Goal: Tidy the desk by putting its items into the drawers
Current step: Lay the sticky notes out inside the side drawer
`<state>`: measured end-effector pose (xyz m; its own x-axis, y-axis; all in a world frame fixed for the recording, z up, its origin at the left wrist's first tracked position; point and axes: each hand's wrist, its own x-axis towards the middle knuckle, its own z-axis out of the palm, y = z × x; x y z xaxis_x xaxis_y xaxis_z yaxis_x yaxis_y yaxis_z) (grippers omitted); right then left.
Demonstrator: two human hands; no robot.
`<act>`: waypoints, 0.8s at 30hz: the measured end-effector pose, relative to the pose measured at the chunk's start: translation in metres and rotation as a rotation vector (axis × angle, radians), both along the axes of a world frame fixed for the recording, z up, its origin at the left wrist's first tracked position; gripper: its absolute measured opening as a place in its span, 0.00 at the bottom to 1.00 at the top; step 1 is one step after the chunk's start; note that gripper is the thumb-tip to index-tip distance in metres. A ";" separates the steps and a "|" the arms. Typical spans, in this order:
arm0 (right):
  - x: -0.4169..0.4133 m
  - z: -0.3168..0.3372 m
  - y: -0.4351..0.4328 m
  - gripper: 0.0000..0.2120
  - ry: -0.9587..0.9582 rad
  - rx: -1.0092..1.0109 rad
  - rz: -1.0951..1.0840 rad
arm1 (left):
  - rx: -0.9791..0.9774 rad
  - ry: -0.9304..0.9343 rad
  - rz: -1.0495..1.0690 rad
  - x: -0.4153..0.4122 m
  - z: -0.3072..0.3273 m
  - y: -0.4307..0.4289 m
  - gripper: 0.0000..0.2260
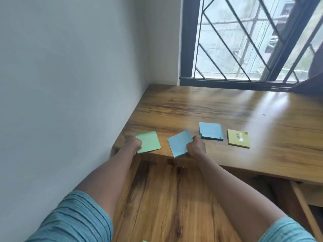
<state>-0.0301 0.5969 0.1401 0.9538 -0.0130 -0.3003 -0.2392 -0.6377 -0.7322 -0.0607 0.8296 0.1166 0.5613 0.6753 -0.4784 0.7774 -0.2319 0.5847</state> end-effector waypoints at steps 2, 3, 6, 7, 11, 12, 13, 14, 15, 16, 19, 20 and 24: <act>-0.018 0.001 -0.017 0.17 -0.005 0.044 -0.031 | -0.093 -0.031 0.103 -0.012 -0.003 -0.012 0.26; -0.027 -0.001 -0.025 0.15 -0.005 0.059 -0.046 | -0.136 -0.060 0.160 -0.014 -0.013 -0.014 0.29; -0.048 -0.006 -0.048 0.14 -0.014 0.097 -0.077 | -0.298 -0.213 0.316 -0.029 -0.009 -0.038 0.28; -0.053 -0.008 -0.056 0.14 -0.013 0.112 -0.089 | -0.370 -0.299 0.390 -0.031 -0.008 -0.044 0.24; -0.069 -0.012 -0.089 0.15 0.007 0.157 -0.133 | -0.517 -0.455 0.517 -0.038 -0.009 -0.060 0.23; -0.073 -0.013 -0.096 0.16 0.014 0.187 -0.148 | -0.528 -0.471 0.514 -0.042 -0.007 -0.066 0.22; -0.077 -0.014 -0.104 0.16 0.019 0.228 -0.171 | -0.531 -0.486 0.494 -0.047 -0.004 -0.073 0.20; -0.082 -0.015 -0.112 0.17 0.022 0.267 -0.196 | -0.523 -0.503 0.479 -0.051 -0.005 -0.080 0.19; -0.086 -0.017 -0.119 0.17 0.025 0.294 -0.218 | -0.513 -0.510 0.454 -0.058 -0.005 -0.088 0.17; -0.093 -0.019 -0.127 0.17 0.022 0.305 -0.236 | -0.484 -0.508 0.428 -0.065 -0.007 -0.098 0.15; -0.116 -0.028 -0.149 0.17 0.004 0.243 -0.266 | -0.470 -0.506 0.351 -0.092 -0.020 -0.135 0.12; -0.125 -0.033 -0.158 0.16 -0.001 0.230 -0.284 | -0.475 -0.495 0.330 -0.101 -0.028 -0.151 0.12; -0.164 -0.059 -0.197 0.16 0.028 0.284 -0.406 | -0.444 -0.368 0.277 -0.140 -0.061 -0.221 0.12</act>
<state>-0.1939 0.3998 0.0813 0.8802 -0.2956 -0.3714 -0.4490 -0.2648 -0.8534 -0.2009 0.6083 0.0557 0.5753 0.6008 -0.5551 0.5041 0.2740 0.8190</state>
